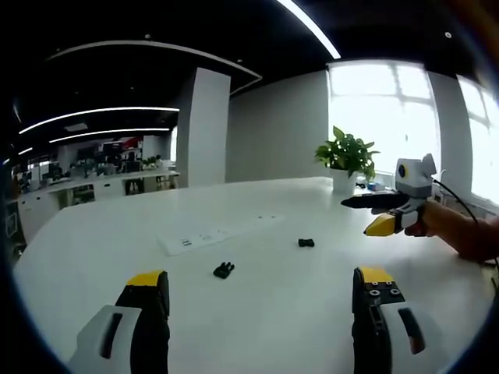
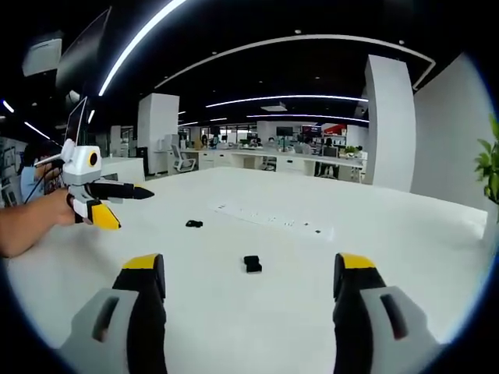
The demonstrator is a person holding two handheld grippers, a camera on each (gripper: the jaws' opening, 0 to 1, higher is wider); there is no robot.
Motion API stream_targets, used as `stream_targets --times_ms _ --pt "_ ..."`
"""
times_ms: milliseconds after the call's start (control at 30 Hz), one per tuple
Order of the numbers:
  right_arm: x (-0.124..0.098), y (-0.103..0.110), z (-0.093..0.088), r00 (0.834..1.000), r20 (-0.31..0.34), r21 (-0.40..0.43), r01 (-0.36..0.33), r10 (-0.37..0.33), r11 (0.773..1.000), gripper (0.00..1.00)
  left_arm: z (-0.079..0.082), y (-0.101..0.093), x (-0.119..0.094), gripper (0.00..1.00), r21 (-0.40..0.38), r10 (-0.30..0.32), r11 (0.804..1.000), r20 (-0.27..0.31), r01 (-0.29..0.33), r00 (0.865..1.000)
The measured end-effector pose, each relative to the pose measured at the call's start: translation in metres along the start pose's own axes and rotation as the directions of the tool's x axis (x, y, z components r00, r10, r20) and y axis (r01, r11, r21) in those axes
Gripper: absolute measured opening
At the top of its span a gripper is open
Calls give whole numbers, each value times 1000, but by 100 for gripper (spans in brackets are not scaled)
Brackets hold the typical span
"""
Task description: Snap the two parts of the plastic buckle together until the buckle closes and remains connected.
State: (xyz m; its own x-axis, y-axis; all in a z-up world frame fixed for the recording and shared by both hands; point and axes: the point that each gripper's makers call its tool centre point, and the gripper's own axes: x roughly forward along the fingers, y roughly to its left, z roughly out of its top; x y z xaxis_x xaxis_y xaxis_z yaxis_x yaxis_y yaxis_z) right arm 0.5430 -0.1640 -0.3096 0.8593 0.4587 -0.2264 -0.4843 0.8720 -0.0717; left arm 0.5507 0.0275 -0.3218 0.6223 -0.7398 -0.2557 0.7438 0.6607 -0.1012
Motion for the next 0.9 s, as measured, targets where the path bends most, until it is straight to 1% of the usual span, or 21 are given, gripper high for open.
stream_targets --times_ms 100,267,333,633,833,900 --pt "1 -2 -1 1000 -3 0 1 -1 1000 89 0 -2 0 99 2 0 1000 0 0 1000" --pt "2 -7 -2 1000 -5 4 8 -8 1000 89 3 1 6 99 5 -8 1000 -3 8 1000" --pt "3 -7 -2 1000 -5 2 7 -7 1000 89 4 4 10 99 11 -9 1000 -5 9 1000" --pt "12 -10 -2 1000 -13 -3 7 -7 1000 88 -1 4 13 98 16 -13 1000 -16 13 1000" --pt "18 -10 1 1000 -13 -8 4 -4 1000 88 3 3 15 98 17 -19 1000 -11 19 1000" --pt "21 -10 1 1000 -14 -10 3 -3 1000 88 5 8 20 99 15 -21 1000 -9 21 1000"
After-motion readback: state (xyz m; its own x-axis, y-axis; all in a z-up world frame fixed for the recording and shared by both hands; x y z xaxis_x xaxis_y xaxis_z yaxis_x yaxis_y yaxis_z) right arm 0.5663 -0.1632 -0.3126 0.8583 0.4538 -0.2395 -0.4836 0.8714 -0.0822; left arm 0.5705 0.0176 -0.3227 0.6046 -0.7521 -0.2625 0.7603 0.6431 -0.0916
